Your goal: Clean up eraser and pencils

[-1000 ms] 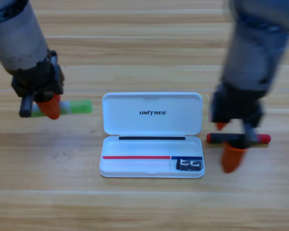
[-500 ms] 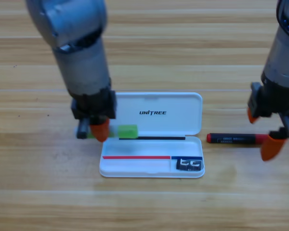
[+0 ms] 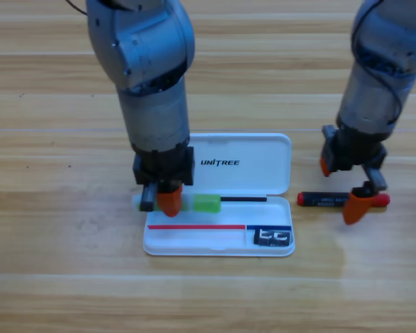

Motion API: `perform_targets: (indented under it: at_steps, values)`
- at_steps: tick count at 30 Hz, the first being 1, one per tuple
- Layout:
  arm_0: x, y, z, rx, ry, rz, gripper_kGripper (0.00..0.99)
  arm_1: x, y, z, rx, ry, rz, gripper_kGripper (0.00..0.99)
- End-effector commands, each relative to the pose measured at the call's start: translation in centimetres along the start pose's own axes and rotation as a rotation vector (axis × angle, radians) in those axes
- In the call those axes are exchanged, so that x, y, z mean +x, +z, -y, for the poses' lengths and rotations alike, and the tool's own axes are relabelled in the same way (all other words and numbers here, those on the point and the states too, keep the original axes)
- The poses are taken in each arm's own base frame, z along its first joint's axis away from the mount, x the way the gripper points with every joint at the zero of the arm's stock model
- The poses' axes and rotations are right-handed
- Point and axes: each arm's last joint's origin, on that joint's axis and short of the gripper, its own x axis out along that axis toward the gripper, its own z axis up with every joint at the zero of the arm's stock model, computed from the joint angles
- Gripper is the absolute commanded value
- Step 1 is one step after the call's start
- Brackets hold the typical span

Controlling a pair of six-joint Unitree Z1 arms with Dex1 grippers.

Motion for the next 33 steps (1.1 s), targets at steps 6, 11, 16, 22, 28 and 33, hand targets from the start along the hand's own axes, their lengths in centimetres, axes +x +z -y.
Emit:
perform_targets:
  at_steps: [6, 11, 16, 22, 28, 33]
  values:
    - [2.8, 2.1, 1.3, 0.04, -0.065, -0.033, 0.0, 5.2, -1.7, 3.6, 0.041, 0.025, -0.058, 0.963]
    - [2.8, 2.3, 1.5, 0.043, -0.088, -0.02, 0.0, 5.6, -2.7, 3.9, 0.061, 0.035, -0.071, 0.936]
    - [2.7, 2.4, 1.6, 0.046, -0.088, -0.018, 0.0, 6.0, -3.0, 3.6, 0.061, 0.054, -0.08, 0.844]
    - [2.6, 2.5, 1.8, 0.052, -0.101, -0.013, 0.0, 6.6, -3.3, 2.9, 0.029, 0.111, -0.08, 0.377]
    - [2.7, 2.8, 2.0, 0.058, -0.102, -0.01, 0.0, 6.2, -3.2, 2.5, 0.004, 0.129, -0.041, 0.0]
    - [3.3, 3.1, 1.9, 0.059, -0.108, -0.017, 0.0, 4.5, -3.1, 2.3, 0.037, 0.093, -0.029, 0.0]
